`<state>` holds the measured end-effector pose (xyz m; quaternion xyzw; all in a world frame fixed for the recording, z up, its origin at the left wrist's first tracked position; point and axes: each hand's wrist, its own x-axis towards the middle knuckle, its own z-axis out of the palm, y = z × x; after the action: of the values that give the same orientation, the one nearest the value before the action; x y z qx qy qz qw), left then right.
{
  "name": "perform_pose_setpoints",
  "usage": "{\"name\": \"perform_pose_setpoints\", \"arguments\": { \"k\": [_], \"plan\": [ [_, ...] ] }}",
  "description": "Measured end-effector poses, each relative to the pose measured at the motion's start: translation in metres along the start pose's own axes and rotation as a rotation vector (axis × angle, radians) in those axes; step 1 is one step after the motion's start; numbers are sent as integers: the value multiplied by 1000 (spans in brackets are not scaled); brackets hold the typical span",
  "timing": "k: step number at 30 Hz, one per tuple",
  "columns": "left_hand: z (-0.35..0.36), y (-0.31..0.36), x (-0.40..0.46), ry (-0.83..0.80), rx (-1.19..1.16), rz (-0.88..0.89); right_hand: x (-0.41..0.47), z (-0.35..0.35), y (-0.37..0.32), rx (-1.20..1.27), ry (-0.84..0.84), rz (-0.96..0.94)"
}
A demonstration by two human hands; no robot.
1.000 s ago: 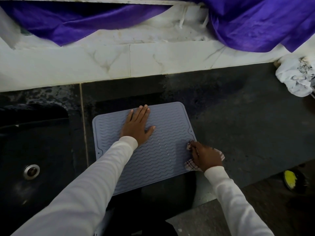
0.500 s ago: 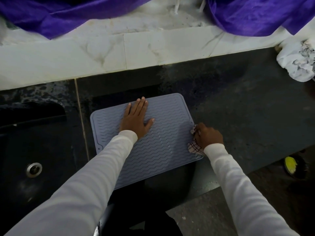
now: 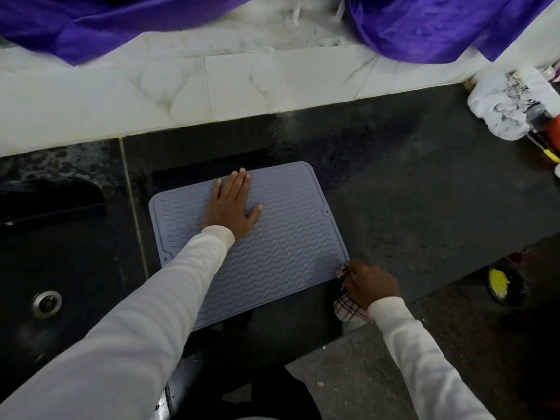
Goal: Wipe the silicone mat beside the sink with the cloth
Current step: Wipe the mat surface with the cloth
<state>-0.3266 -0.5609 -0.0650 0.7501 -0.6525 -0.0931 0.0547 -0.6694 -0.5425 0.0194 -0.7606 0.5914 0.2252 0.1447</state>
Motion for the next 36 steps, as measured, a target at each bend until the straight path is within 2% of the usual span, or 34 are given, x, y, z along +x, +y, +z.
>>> {"name": "perform_pose_setpoints", "arguments": {
  "k": [2, 5, 9, 18, 21, 23, 25, 28, 32, 36],
  "plan": [
    [0, 1, 1, 8, 4, -2, -1, -7, -7, 147, -26, -54],
    [0, -1, 0, -2, 2, 2, 10, -14, -41, 322, 126, -127],
    [2, -2, 1, 5, 0, 9, 10, 5, -63, 238, 82, -206],
    [2, -3, 0, 4, 20, 39, 34, -16, 18, 326, 43, 28],
    [2, -4, -1, 5, 28, 40, 43, -25, 24, 315, 4, 48],
    [2, -3, -1, 5, 20, 41, 44, -26, 20, 231, 45, 35],
    [2, -4, -1, 6, 20, 40, 44, -32, 11, 102, 181, 22],
    [3, -3, -1, 14, 21, 35, 52, -56, -18, 173, 346, -29],
    [4, -3, -1, 26, 14, 43, 64, -68, -109, 370, 307, -275],
    [4, -4, 2, 34, 24, 46, 51, -11, -168, 174, 383, -440]
  ]
}}
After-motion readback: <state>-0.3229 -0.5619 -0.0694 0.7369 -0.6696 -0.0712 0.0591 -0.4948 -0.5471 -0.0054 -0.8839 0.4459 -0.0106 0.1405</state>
